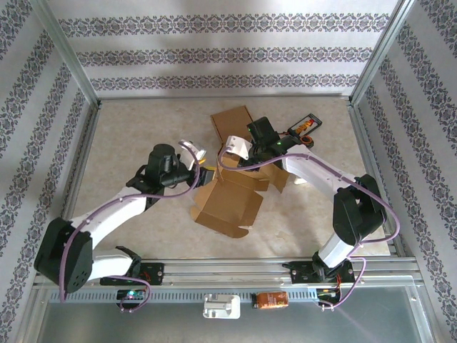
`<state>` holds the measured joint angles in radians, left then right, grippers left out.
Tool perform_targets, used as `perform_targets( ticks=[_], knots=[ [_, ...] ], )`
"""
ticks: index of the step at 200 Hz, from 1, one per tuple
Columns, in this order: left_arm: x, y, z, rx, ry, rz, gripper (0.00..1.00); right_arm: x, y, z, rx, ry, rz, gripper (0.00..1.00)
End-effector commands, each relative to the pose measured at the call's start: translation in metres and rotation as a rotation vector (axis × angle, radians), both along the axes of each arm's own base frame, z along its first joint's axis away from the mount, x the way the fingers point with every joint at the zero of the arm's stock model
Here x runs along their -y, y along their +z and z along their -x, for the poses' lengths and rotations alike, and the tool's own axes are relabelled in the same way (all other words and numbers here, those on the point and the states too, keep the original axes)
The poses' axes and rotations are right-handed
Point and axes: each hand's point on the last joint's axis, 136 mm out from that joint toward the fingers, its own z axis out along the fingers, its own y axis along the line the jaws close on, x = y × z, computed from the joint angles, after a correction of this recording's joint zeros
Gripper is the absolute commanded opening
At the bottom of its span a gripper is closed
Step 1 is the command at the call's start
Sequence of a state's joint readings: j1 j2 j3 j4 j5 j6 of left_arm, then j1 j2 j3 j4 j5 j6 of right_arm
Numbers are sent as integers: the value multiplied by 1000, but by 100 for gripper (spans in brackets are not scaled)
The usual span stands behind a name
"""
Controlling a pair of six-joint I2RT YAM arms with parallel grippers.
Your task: Fold the paper box
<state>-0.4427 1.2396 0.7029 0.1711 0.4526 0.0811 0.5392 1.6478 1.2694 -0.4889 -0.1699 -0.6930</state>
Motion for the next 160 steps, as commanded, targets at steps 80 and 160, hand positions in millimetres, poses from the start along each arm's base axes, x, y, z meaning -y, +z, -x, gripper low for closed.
perform_targets(
  ticks=[80,160],
  knots=[
    [17,-56,-24,-155,-243,-77,58,-6,3,26,-208,73,-94,35],
    [31,-70,-54,-223,-213,-24,41,-15,4,31,-234,92,-118,35]
  ],
)
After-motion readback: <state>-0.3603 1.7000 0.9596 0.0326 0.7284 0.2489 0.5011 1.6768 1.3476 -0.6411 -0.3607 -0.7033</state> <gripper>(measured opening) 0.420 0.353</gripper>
